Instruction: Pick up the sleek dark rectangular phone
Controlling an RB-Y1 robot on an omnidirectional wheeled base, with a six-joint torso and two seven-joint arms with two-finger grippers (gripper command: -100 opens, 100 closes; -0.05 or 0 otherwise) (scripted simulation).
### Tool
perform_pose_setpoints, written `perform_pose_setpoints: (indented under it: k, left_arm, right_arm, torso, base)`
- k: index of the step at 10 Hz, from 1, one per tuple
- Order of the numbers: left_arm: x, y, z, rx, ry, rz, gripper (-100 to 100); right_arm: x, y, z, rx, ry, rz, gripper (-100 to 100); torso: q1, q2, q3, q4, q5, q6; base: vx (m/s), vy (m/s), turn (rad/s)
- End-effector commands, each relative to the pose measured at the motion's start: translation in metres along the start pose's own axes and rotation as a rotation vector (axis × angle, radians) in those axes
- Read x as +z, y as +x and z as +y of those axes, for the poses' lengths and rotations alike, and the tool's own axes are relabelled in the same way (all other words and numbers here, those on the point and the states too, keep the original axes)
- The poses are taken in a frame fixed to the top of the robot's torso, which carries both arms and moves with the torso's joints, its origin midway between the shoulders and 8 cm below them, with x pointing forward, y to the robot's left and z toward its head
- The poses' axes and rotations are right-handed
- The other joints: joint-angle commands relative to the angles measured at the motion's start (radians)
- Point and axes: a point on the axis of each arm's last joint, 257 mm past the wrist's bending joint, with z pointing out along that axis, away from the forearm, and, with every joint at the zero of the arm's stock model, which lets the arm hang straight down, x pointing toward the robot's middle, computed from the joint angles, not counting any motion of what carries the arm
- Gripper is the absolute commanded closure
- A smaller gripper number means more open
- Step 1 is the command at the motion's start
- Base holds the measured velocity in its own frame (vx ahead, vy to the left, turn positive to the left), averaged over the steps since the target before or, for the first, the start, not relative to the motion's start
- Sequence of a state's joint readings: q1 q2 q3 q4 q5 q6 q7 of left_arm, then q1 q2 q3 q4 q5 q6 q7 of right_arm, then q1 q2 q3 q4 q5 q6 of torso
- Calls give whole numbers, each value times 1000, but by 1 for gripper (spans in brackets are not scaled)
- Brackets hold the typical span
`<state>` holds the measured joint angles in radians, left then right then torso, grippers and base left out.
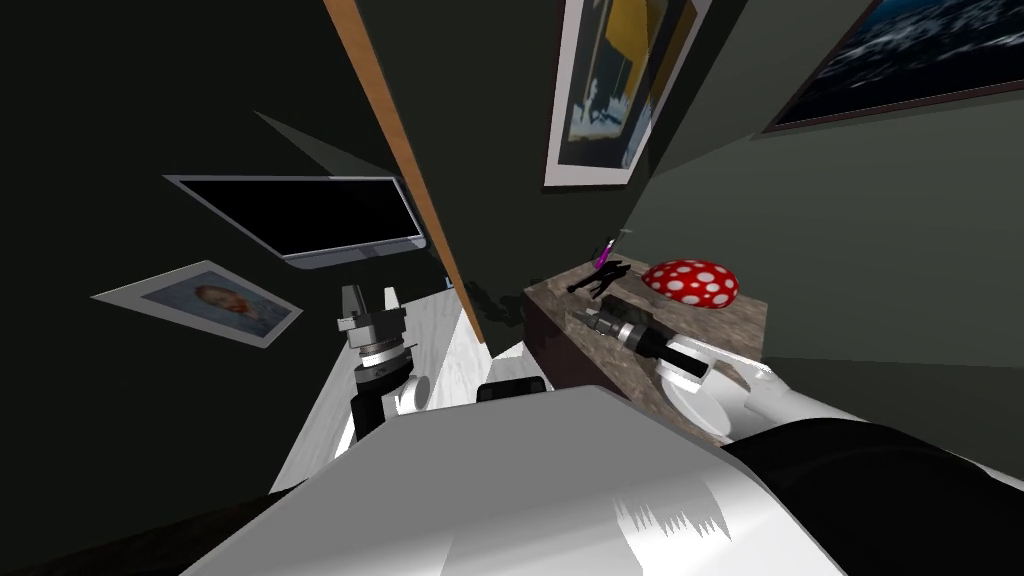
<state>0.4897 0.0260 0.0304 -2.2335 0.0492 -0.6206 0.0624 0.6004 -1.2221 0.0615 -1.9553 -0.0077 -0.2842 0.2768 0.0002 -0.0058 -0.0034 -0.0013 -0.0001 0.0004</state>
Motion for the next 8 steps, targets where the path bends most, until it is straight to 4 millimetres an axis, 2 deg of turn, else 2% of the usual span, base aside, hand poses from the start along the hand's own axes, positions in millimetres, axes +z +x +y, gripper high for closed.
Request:
perform_pose_setpoints:
  k: [1,3,4,5,6,7,8]
  left_arm:
    - [0,0,0,0,0,0,0]
    - [0,0,0,0,0,0,0]
    - [0,0,0,0,0,0,0]
    - [0,0,0,0,0,0,0]
    - [0,0,0,0,0,0,0]
    - [0,0,0,0,0,0,0]
    - [0,0,0,0,0,0,0]
  right_arm:
    - [-12,20,-19,-32,30,72,-100]
    - [-12,17,-20,-62,26,95,-100]
    - [-24,34,-34,-87,50,158,-100]
    - [-25,33,-35,-105,47,171,-100]
    - [-38,50,-48,-123,70,231,-100]
    - [-38,48,-49,-146,66,248,-100]
    - [-52,64,-61,-162,86,309,-100]
  torso:
    - [0,0,0,0,0,0]
    - [0,0,0,0,0,0]
    - [1,2,1,0,0,0]
    - [1,1,1,0,0,0]
    - [1,1,0,0,0,0]
    - [0,-1,-1,0,0,0]
    - [0,-1,-1,0,0,0]
  base:
    - [85,-4,28]
    - [59,7,7]
    - [62,10,16]
    - [72,11,13]
    - [113,6,11]
    - [96,2,4]
    - [96,12,6]
